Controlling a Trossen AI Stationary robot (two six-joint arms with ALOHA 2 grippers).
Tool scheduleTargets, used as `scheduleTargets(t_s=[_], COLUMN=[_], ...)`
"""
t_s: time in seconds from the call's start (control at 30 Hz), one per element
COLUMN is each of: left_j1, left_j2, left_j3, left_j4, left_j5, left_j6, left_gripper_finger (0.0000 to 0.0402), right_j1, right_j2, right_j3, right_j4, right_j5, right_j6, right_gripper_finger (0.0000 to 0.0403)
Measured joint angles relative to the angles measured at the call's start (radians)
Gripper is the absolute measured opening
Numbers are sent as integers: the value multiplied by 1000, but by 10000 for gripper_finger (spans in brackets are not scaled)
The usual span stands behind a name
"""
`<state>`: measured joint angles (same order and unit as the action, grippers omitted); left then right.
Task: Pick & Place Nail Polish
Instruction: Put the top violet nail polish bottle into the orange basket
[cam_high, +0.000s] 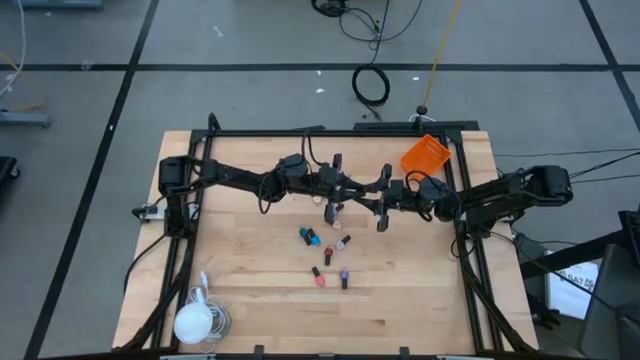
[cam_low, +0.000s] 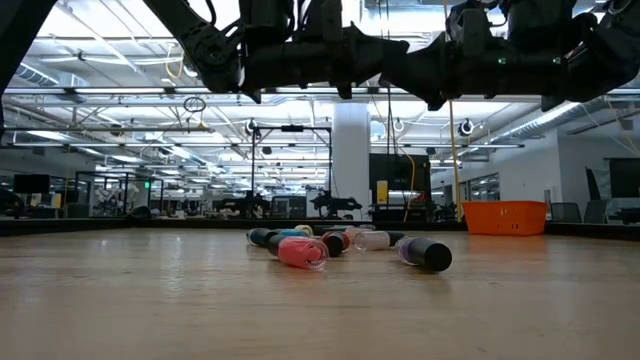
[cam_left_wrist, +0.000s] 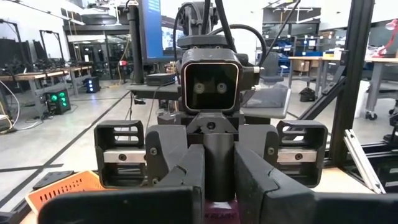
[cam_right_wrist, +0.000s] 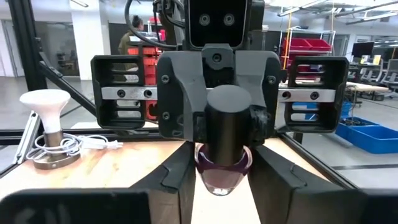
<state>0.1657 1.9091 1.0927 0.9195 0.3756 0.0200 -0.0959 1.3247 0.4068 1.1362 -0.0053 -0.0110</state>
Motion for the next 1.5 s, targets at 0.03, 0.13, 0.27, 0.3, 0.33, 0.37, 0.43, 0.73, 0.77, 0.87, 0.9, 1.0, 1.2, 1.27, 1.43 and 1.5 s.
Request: scheduleTargets(t_s=[0.03, 0.13, 0.27, 0.3, 0.33, 0.37, 0.43, 0.73, 0.77, 0.87, 0.9, 1.0, 1.2, 1.27, 1.43, 1.5], left_j1=[-1, -3, -7, -7, -6, -6, -7, -18, -18, -16, -16, -16, -15, -10, 21, 35], left_j2=[0, 0, -2, -5, -6, -7, -21, -125, -141, -191, -204, -232, -228, -226, -226, -226], left_j3=[0, 0, 0, 0, 0, 0, 0, 0, 0, 0, 0, 0, 0, 0, 0, 0], left_j4=[0, 13, 20, 13, 14, 15, 1, -13, -26, -130, -172, -295, -472, -534, -635, -656], left_j5=[0, -14, -124, -133, -137, -137, -141, -141, -142, -163, -187, -296, -567, -654, -725, -724], left_j6=[1, -8, -76, -79, -77, -71, -58, -11, 1, 53, 75, 123, 159, 155, 82, 46], left_gripper_finger=[49, 88, 141, 152, 163, 172, 188, 226, 227, 229, 229, 230, 230, 230, 230, 230], right_j1=[0, 0, 0, 0, -1, 0, 0, 0, 0, -3, -5, -24, -143, -210, -365, -412], right_j2=[0, 0, 1, 1, 1, 0, 0, 0, -4, -34, -53, -127, -310, -352, -391, -391], right_j3=[0, 3, 7, 7, 8, 9, 9, 9, 8, 7, 7, 7, 6, 6, 5, 5], right_j4=[0, -4, -18, -22, -25, -31, -50, -221, -253, -374, -424, -572, -928, -1043, -1209, -1248], right_j5=[-1, -8, -1, 2, 3, 3, 1, 109, 130, 224, 271, 383, 559, 582, 579, 567], right_j6=[4, 29, 66, 77, 84, 90, 100, 148, 158, 168, 168, 168, 184, 219, 280, 295], right_gripper_finger=[108, 108, 108, 108, 108, 108, 108, 108, 108, 108, 108, 108, 108, 108, 108, 108])
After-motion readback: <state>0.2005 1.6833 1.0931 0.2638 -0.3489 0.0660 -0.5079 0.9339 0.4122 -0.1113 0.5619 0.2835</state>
